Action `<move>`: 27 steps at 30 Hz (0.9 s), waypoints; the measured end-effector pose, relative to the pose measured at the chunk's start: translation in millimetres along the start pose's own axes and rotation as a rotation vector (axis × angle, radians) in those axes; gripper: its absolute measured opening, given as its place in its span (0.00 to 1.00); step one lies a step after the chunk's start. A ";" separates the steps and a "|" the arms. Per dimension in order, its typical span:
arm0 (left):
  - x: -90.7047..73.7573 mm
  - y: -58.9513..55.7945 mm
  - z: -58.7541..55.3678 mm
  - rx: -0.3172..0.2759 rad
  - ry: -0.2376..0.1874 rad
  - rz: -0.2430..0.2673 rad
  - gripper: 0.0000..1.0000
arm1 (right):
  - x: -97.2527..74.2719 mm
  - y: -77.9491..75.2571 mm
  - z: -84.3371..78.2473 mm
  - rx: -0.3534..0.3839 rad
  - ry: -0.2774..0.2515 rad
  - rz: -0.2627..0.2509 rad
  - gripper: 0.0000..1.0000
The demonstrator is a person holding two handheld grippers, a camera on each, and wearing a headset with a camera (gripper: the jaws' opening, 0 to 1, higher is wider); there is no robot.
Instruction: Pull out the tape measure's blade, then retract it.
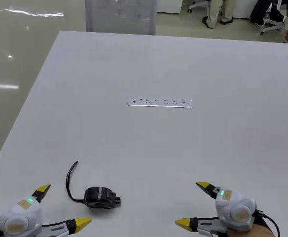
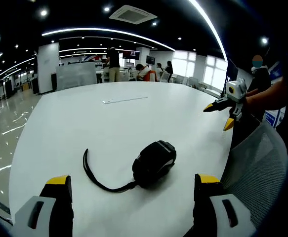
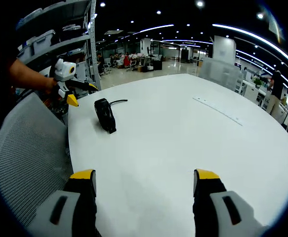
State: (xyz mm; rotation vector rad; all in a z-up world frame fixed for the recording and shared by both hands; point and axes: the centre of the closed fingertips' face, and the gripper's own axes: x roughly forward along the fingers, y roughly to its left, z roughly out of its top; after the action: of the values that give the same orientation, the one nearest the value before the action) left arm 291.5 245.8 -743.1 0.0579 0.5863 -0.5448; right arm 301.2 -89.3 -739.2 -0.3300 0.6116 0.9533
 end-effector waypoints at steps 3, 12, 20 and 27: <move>-5.1 5.1 -2.0 -0.047 -0.015 0.000 1.00 | -9.7 -8.3 -12.6 0.011 0.011 -0.023 0.82; -11.6 3.0 -11.4 0.018 -0.005 -0.012 1.00 | -39.6 -19.2 -48.6 0.078 0.006 -0.099 0.88; -13.6 -0.3 -2.9 0.042 0.001 -0.031 1.00 | -57.0 -16.6 -64.6 0.118 -0.002 -0.132 0.95; -17.4 5.1 -6.4 0.025 0.006 -0.029 1.00 | -56.4 -9.6 -62.6 0.100 -0.008 -0.127 0.95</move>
State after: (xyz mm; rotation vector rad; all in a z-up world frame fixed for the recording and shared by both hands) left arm 278.7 259.8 -739.6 0.0748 0.5875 -0.5801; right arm 263.8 -164.1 -753.5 -0.2729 0.6213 0.7989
